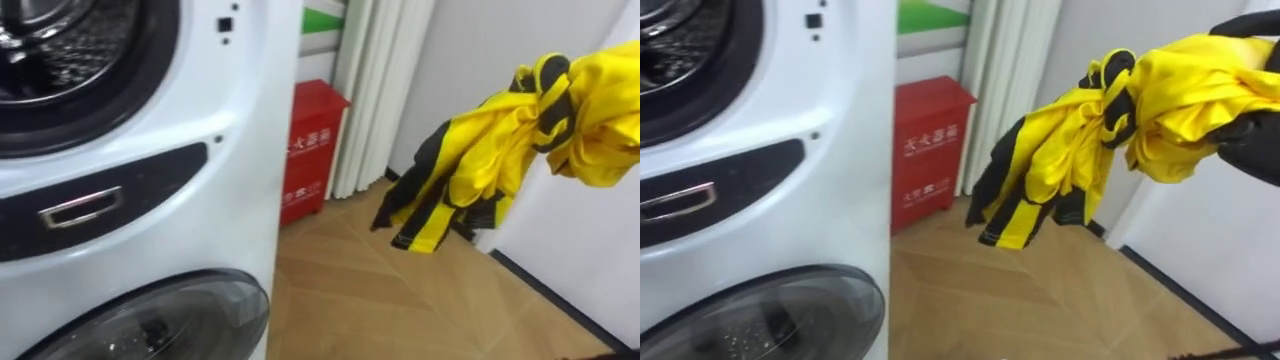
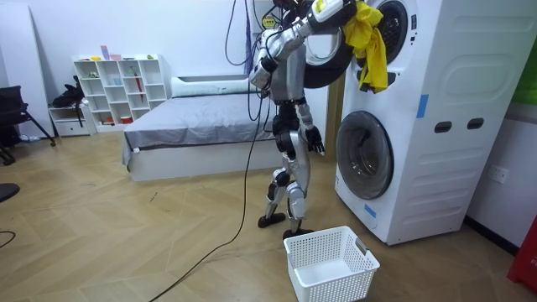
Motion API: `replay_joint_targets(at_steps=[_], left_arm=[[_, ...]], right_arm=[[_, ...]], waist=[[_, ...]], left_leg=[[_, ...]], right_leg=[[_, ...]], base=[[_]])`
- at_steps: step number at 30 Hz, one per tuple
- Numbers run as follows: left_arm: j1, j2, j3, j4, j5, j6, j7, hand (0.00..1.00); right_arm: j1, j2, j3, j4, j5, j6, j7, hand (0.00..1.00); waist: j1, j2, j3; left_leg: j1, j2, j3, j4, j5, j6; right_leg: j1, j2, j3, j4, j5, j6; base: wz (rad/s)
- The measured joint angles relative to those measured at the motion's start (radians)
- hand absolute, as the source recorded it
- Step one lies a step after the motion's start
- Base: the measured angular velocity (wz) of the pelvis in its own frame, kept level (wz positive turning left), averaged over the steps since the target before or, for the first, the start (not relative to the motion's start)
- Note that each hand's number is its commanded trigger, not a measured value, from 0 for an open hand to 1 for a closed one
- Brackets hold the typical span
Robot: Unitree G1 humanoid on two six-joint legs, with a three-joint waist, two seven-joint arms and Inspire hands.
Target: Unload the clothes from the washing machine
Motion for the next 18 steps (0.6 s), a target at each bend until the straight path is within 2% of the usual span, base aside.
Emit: replay_joint_targets(at_steps=[6,10,12,15,17,18], left_arm=[[-0.002,0.003,-0.007,0.014,0.000,0.022,-0.016,0.00],[-0.013,0.004,-0.038,0.016,0.001,0.042,-0.016,0.00],[-0.020,0.004,-0.061,0.017,0.000,0.047,-0.017,0.00],[-0.050,0.009,-0.125,0.017,-0.021,0.056,-0.017,0.00],[-0.071,-0.001,-0.150,0.019,-0.034,0.055,-0.017,0.00],[-0.074,-0.002,-0.158,0.019,-0.032,0.055,-0.017,0.00]], right_arm=[[0.000,-0.001,0.002,0.013,0.038,0.001,0.004,1.00],[0.016,0.002,0.036,0.059,0.017,0.006,0.006,1.00],[0.037,0.016,0.064,0.090,0.016,0.006,0.013,1.00],[0.074,0.058,0.155,0.176,0.015,0.000,0.017,1.00],[0.123,0.074,0.208,0.252,0.009,0.007,0.030,1.00],[0.133,0.075,0.215,0.268,0.005,0.011,0.035,1.00]], waist=[[-0.011,0.003,-0.0005],[-0.011,0.008,0.0005],[-0.009,0.018,-0.0020],[-0.004,0.040,0.0026],[0.009,0.072,0.0001],[0.011,0.078,-0.0011]], left_leg=[[-0.022,0.002,0.017,0.026,-0.009,-0.004],[-0.031,0.003,0.035,0.031,-0.010,-0.004],[-0.031,0.003,0.041,0.031,-0.010,-0.005],[-0.032,-0.001,0.057,0.031,-0.012,-0.002],[-0.040,-0.005,0.078,0.030,-0.014,0.001],[-0.044,-0.006,0.082,0.030,-0.015,0.002]], right_leg=[[-0.021,0.008,0.017,0.001,0.008,-0.003],[-0.027,0.016,0.043,-0.003,0.023,-0.002],[-0.028,0.016,0.045,-0.005,0.026,-0.003],[-0.035,0.021,0.065,-0.004,0.032,0.004],[-0.048,0.027,0.085,-0.002,0.036,0.010],[-0.051,0.031,0.102,-0.002,0.037,0.013]], base=[[-0.10],[-0.15],[-0.11],[-0.20],[-0.23],[-0.26]])
